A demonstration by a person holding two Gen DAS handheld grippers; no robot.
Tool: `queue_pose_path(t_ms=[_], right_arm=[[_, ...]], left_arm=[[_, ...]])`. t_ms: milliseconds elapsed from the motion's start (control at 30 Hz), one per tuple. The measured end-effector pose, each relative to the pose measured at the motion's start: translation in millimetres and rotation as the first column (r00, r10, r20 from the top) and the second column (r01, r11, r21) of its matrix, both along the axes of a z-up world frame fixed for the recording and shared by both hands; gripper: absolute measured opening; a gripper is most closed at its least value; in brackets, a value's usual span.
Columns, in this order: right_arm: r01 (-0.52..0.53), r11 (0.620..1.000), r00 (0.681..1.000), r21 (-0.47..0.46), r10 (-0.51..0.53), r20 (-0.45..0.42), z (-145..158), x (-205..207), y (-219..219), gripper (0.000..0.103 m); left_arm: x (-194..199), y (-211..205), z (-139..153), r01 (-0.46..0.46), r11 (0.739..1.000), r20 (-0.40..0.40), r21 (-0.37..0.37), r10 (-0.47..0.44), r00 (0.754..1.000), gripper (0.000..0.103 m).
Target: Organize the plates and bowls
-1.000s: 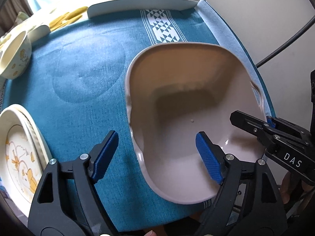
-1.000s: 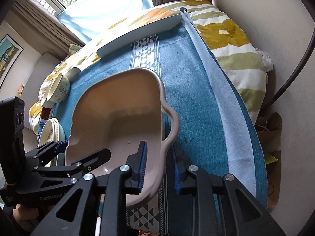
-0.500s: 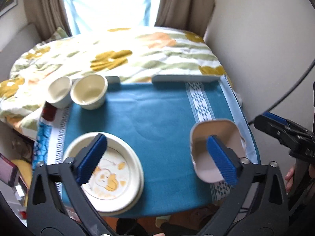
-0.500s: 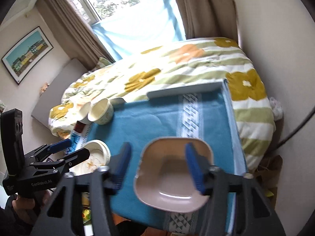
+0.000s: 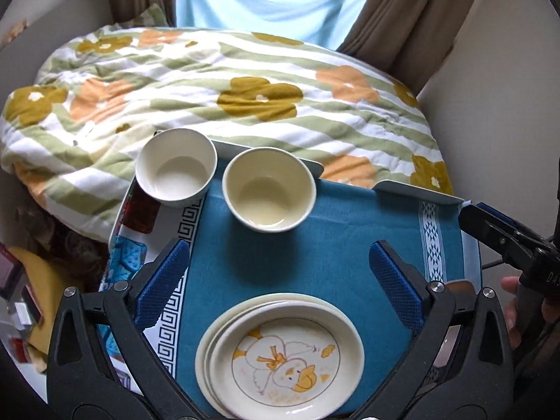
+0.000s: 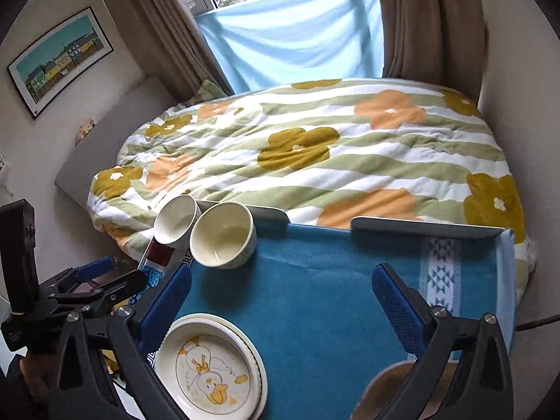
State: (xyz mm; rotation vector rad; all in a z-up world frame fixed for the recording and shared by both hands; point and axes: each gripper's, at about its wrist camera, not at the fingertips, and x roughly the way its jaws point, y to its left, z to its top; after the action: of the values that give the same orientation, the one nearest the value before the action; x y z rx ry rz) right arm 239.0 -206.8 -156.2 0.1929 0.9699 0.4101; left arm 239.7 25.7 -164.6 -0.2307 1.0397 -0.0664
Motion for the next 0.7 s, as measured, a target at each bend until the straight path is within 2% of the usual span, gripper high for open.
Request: queue_pose_path(t_ms=[67, 133, 200, 333, 367, 400, 433, 500, 567, 600, 633, 700], right_arm=[[-0.012, 1.000, 0.999, 0.002, 0.012, -0.045, -17.0, 23.5, 19.8, 0.102], [-0.008, 1.000, 0.996, -0.029, 0.006, -0.091, -36.5, 42.5, 36.6, 0.102], [-0.013, 1.000, 0.991, -0.022, 0.010, -0.135, -58.0, 58.1, 50.6, 0.100], [-0.020, 1.000, 0.972, -0.023, 0.014, -0.234, -96.0, 76.4, 70.1, 0.075], [-0.020, 1.000, 0.967, -0.022, 0.014, -0.254, -103.9, 79.6, 74.0, 0.068], [-0.019, 1.000, 0.963, -0.020, 0.013, -0.271, -110.2, 82.6, 77.3, 0.065], [-0.017, 1.000, 0.960, -0.017, 0.012, -0.281, -114.8, 84.9, 79.4, 0.060], [-0.021, 1.000, 0.956, -0.021, 0.014, -0.292, -120.8, 87.8, 84.8, 0.054], [-0.025, 0.999, 0.954, -0.023, 0.017, -0.300, -124.7, 89.4, 89.7, 0.043], [-0.026, 0.999, 0.952, -0.021, 0.019, -0.305, -126.1, 89.8, 90.9, 0.040], [-0.026, 0.999, 0.950, -0.020, 0.018, -0.311, -127.3, 90.0, 92.7, 0.031], [-0.022, 1.000, 0.949, -0.019, 0.015, -0.315, -129.0, 90.7, 96.4, 0.022]], left_arm=[[20.8, 12.5, -18.7, -0.001, 0.999, -0.049, -0.035, -0.001, 0.999, 0.093], [38.7, 22.7, -40.4, -0.005, 0.998, -0.103, -0.068, -0.002, 0.995, 0.082], [55.7, 31.4, -62.1, -0.011, 0.995, -0.151, -0.098, -0.004, 0.989, 0.080], [82.0, 39.2, -98.8, 0.013, 0.992, -0.226, -0.127, -0.041, 0.973, 0.061], [87.4, 39.9, -106.2, 0.019, 0.991, -0.241, -0.136, -0.052, 0.969, 0.059], [91.7, 40.8, -112.6, 0.024, 0.989, -0.249, -0.145, -0.060, 0.967, 0.054], [96.2, 41.3, -117.7, 0.029, 0.988, -0.255, -0.152, -0.068, 0.964, 0.048], [102.8, 40.9, -124.9, 0.042, 0.986, -0.264, -0.161, -0.084, 0.961, 0.045], [107.0, 40.9, -128.0, 0.054, 0.985, -0.264, -0.166, -0.097, 0.960, 0.038], [108.9, 40.6, -129.2, 0.060, 0.984, -0.265, -0.168, -0.103, 0.959, 0.030], [110.2, 40.1, -130.3, 0.063, 0.985, -0.265, -0.161, -0.105, 0.958, 0.027], [112.8, 40.4, -132.1, 0.067, 0.987, -0.264, -0.144, -0.103, 0.959, 0.021]])
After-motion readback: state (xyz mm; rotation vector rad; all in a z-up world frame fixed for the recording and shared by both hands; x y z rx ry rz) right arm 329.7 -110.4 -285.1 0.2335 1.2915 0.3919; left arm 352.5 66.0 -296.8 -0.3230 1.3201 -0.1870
